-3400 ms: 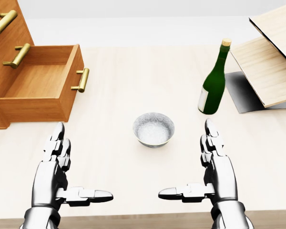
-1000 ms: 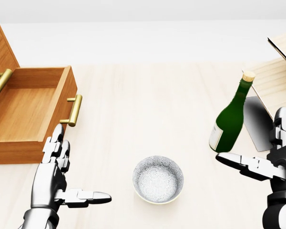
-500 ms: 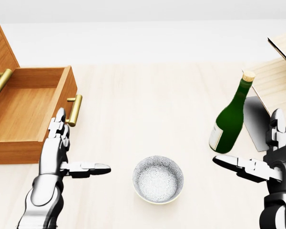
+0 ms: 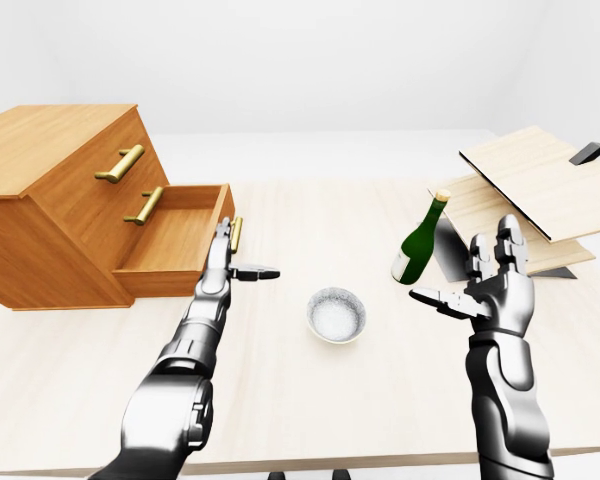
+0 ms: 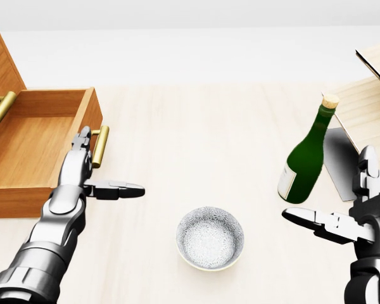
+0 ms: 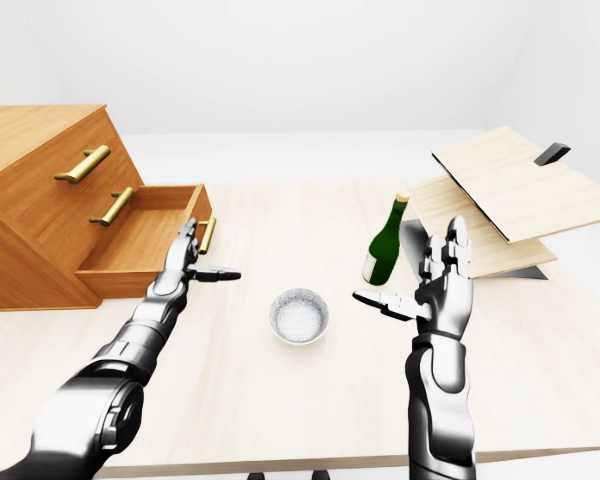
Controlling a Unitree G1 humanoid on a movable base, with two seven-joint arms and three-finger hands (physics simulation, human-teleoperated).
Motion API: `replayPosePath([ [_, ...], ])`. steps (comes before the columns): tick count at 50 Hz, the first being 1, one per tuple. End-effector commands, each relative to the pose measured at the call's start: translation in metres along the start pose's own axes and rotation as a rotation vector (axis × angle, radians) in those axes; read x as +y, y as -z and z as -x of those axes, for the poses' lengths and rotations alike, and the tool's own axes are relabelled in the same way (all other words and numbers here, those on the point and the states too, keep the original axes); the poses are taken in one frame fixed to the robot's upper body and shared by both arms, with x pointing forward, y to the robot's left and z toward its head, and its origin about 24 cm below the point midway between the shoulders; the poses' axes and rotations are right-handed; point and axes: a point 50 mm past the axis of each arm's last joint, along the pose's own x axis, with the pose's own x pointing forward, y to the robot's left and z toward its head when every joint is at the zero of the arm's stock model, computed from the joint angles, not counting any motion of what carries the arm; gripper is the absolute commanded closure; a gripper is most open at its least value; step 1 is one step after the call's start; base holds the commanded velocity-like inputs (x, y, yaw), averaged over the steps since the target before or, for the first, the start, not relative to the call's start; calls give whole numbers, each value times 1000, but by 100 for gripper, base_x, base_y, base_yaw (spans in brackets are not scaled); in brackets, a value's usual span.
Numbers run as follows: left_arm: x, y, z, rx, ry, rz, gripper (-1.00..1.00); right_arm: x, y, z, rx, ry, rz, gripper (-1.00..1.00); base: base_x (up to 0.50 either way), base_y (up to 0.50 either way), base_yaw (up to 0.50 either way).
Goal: Close the bottom drawer of the cabinet.
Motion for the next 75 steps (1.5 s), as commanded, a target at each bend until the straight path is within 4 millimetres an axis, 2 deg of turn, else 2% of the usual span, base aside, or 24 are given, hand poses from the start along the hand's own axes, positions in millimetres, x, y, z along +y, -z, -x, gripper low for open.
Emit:
replayPosePath([
  [1,2,8,-3,78,-2,-18,-100,-1,4,-1,4,-3,-1,-100,0,0,0],
  [12,2,21,0,126,2,-11,-100,-1,9,-2,7,-4,1,-100,0,0,0],
  [37,5,40,7,191,-22,-19,-100,0,6,-1,6,-4,2,-100,0,0,0],
  [42,12,42,7,197,-52,-28,-100,0,5,-1,5,-4,1,-100,0,0,0],
  [50,33,42,7,205,-144,3,-100,0,3,-1,5,-4,1,-100,0,0,0],
  [56,37,44,8,213,-163,15,-100,1,-2,-2,3,-4,0,-100,0,0,0],
  [66,42,44,9,214,-192,21,-100,0,5,-1,7,-2,1,-100,0,0,0],
  [69,45,43,8,211,-203,27,-100,1,-1,-2,7,-2,1,-100,0,0,0],
  [75,52,41,8,206,-232,59,-100,0,6,-1,10,-3,2,-100,0,0,0],
])
